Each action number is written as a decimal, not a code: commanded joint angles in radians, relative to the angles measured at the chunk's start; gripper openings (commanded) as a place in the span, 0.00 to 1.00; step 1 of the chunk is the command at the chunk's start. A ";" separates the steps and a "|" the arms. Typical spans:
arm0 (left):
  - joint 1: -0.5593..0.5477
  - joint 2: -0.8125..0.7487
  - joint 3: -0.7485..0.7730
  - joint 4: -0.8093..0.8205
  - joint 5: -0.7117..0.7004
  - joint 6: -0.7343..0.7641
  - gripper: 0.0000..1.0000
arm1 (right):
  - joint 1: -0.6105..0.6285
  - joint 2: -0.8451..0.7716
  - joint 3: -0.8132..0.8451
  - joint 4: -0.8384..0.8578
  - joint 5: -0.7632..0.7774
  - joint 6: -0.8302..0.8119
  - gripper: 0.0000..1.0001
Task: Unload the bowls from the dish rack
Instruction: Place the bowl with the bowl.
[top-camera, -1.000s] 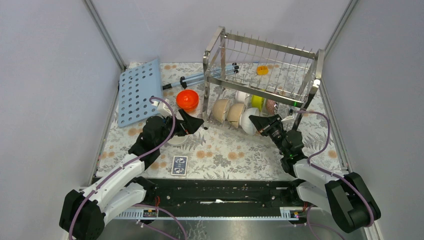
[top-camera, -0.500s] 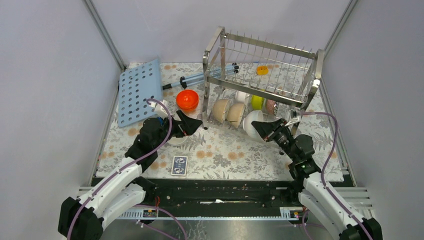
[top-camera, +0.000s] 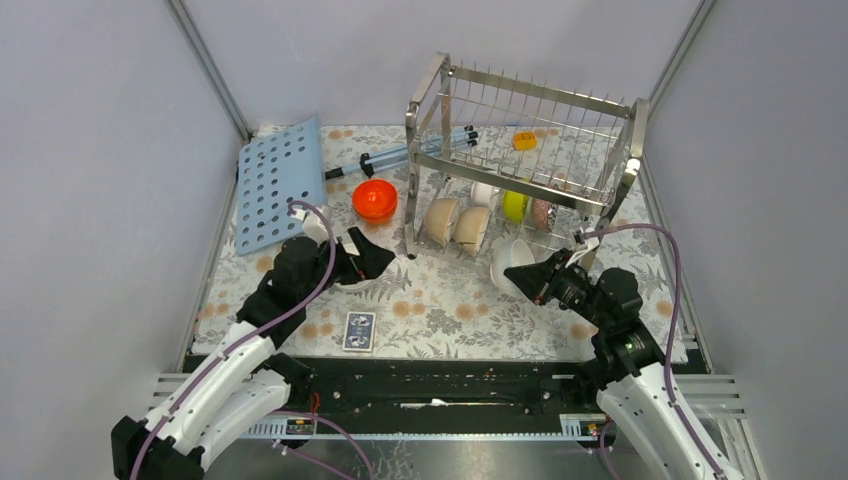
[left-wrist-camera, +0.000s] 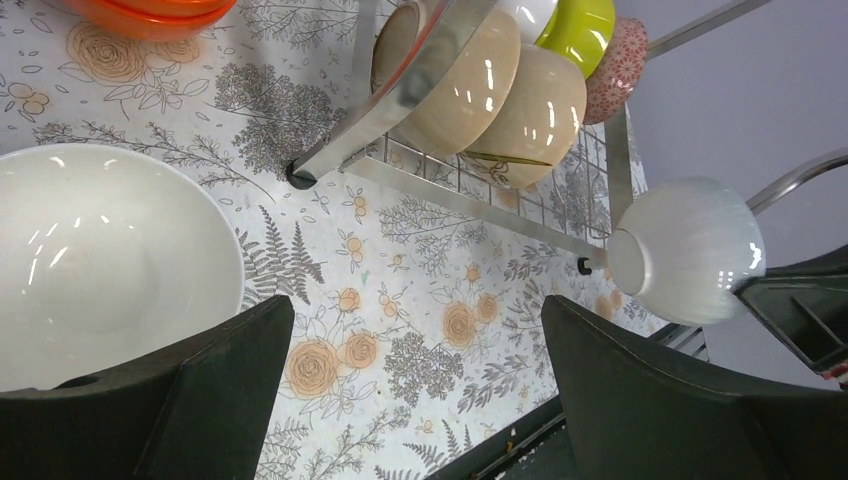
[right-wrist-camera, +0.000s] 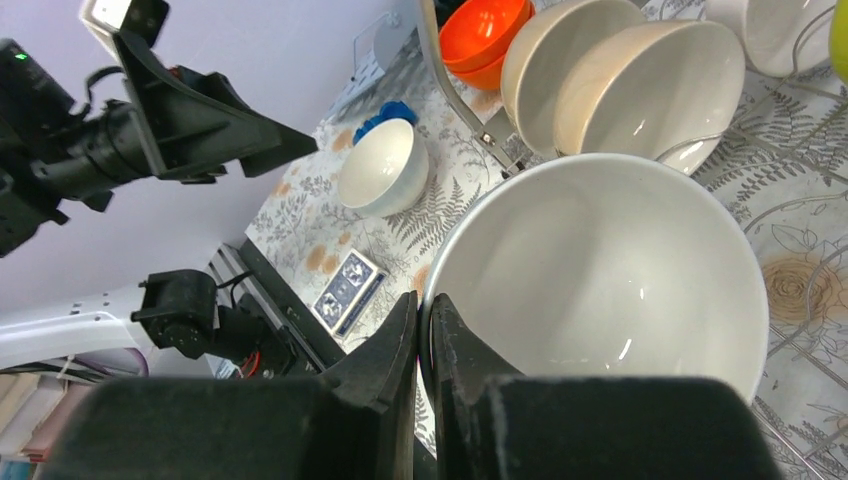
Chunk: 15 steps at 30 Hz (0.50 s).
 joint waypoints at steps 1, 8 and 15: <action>0.004 -0.048 0.054 -0.086 -0.005 0.004 0.99 | 0.012 0.033 0.077 -0.001 -0.030 -0.075 0.00; 0.004 -0.041 0.068 -0.130 0.040 -0.010 0.99 | 0.237 0.191 0.179 -0.003 0.177 -0.181 0.00; 0.005 -0.056 0.105 -0.170 0.020 0.005 0.99 | 0.544 0.442 0.314 0.006 0.384 -0.313 0.00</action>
